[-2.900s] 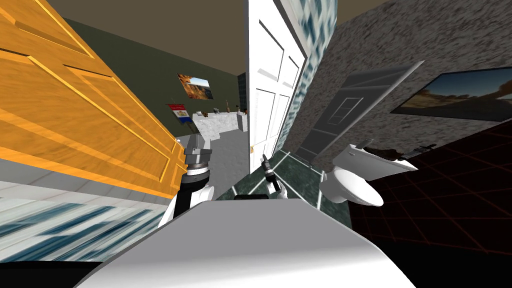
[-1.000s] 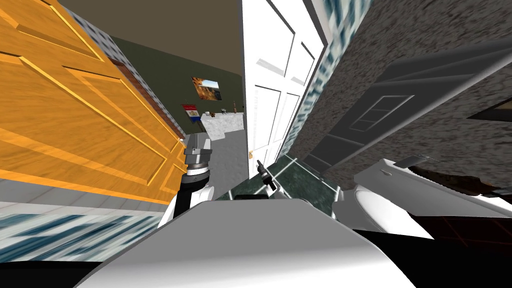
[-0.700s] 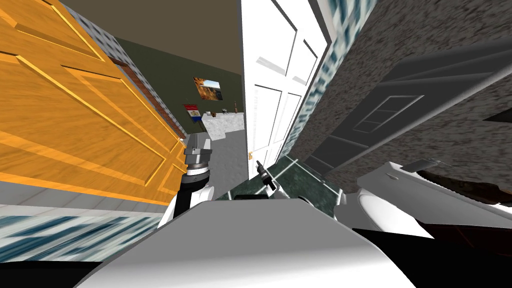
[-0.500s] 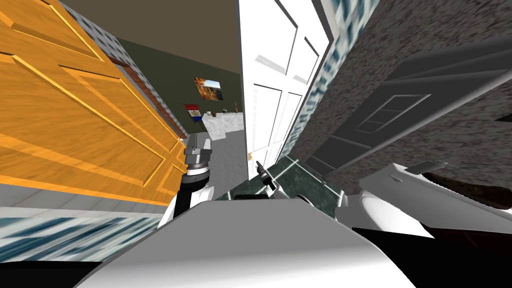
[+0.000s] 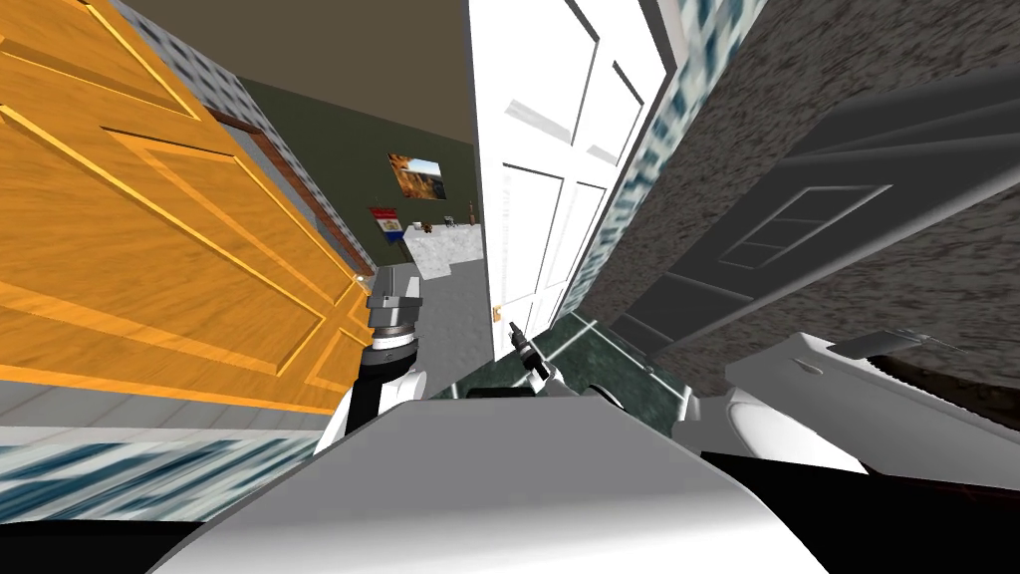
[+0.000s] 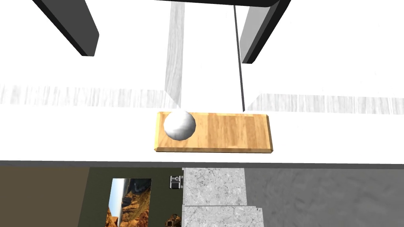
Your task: Push the door open
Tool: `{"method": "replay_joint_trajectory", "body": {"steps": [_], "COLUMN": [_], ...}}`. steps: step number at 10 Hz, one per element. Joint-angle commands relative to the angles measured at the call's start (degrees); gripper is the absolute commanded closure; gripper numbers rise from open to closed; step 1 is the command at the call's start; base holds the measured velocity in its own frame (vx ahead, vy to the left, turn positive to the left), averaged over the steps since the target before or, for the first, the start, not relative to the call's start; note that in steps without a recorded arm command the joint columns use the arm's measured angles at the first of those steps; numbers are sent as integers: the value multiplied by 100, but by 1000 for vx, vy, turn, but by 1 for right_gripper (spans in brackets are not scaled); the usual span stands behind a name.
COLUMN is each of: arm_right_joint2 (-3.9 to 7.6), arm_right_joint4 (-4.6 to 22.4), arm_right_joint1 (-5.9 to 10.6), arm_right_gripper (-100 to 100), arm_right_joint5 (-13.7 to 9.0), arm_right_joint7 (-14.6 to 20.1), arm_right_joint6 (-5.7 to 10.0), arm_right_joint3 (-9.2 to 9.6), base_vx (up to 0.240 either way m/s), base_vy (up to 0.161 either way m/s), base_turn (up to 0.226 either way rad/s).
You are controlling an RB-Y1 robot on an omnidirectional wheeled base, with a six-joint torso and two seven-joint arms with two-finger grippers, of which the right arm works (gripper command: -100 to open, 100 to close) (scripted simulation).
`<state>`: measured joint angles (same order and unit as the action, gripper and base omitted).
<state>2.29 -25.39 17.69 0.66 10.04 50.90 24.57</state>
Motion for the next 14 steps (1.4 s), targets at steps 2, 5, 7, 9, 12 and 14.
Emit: {"method": "replay_joint_trajectory", "body": {"steps": [2,5,7,9,12,14], "arm_right_joint2": [66,63,0,-35,-35,-35], "arm_right_joint4": [7,19,27,68,68,68], "arm_right_joint1": [1,2,2,23,23,23], "arm_right_gripper": [-100,-100,-100,-100,100,100], "arm_right_joint5": [-10,-27,-37,-42,-42,-42], "arm_right_joint7": [-24,-64,-88,-95,-95,-95], "arm_right_joint6": [-10,-27,-38,-18,-18,-18], "arm_right_joint3": [-30,-80,-110,-120,-120,-120], "base_vx": [135,178,201,109,-17,-7], "base_vy": [48,106,90,78,-13,-4], "base_turn": [30,32,28,7,10,-3]}}
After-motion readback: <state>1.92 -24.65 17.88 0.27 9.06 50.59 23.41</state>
